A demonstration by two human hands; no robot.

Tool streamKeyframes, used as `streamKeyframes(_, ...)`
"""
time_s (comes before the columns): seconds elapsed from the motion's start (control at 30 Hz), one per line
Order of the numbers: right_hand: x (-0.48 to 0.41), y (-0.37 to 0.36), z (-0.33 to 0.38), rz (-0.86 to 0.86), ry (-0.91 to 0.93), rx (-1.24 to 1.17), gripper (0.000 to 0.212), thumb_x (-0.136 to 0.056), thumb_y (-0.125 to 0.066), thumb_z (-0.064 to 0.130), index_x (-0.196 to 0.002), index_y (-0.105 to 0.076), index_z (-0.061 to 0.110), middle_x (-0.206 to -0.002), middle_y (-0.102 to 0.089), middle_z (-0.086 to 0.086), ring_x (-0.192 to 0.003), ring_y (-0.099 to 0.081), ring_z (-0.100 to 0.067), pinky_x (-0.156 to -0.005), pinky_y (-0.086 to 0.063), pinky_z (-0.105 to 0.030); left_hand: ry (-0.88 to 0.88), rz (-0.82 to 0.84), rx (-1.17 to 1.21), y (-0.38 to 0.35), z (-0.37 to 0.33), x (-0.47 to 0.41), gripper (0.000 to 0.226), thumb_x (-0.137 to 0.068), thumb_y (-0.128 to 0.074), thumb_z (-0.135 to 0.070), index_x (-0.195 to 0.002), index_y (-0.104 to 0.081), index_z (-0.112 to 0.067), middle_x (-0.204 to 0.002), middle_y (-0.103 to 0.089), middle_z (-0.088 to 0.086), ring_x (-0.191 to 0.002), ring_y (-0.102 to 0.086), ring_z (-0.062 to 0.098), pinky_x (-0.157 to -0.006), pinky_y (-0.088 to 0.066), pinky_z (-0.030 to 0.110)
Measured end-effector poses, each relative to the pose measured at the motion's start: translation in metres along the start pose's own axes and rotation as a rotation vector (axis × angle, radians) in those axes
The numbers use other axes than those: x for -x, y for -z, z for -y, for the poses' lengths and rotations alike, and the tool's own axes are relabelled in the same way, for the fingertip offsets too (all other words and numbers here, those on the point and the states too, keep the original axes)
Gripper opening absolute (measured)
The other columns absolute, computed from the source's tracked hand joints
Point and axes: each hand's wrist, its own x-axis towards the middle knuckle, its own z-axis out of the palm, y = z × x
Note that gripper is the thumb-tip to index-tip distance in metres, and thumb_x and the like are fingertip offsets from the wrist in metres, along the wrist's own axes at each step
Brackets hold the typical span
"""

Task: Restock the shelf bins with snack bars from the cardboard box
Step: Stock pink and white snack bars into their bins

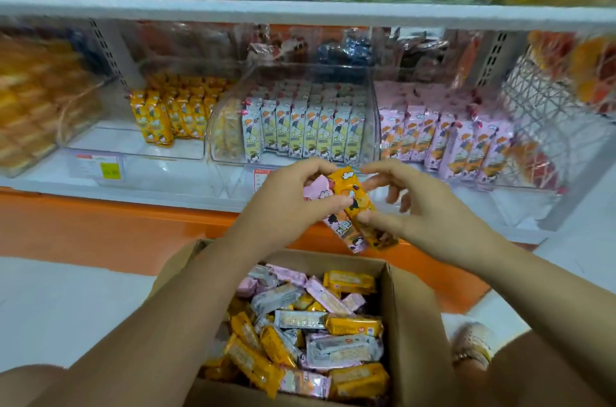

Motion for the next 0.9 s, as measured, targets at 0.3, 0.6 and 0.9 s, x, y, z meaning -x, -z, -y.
streamKeyframes(0.3,-0.058,0.011,0.053,-0.156,0.206,0.057,0.032,-0.085,-0.068,0.022,-0.111,-0.052,0.031,-0.089,-0.059,0.016,-0.068,-0.057,-0.007,-0.067,-0.048,-0.030,-0.081,-0.286,-0.033,0.071,-0.004,-0.004,0.019,-0.079,-0.073,-0.029,-0.093,-0.062,-0.037,-0.095,-0.065,-0.021,-0.095,-0.059,-0.004,-0.086,-0.047,0.016)
streamKeyframes(0.6,-0.154,-0.076,0.127,-0.144,0.297,0.002,0.030,-0.082,-0.070,0.016,-0.100,-0.046,0.022,-0.092,-0.059,0.008,-0.083,-0.058,-0.014,-0.078,-0.051,-0.037,0.030,-0.933,0.057,0.174,0.058,0.023,0.010,-0.086,-0.068,-0.028,-0.093,-0.062,-0.031,-0.093,-0.065,-0.016,-0.097,-0.062,0.014,-0.094,-0.048,0.040)
streamKeyframes(0.9,-0.291,-0.179,0.152,-0.044,0.173,0.219,0.028,-0.084,-0.065,0.014,-0.104,-0.045,0.018,-0.092,-0.064,-0.009,-0.083,-0.060,-0.030,-0.075,-0.051,-0.043,0.126,-1.183,0.175,0.222,0.116,0.012,0.011,-0.086,-0.067,-0.025,-0.087,-0.059,-0.033,-0.088,-0.060,-0.022,-0.089,-0.058,0.002,-0.075,-0.042,0.012)
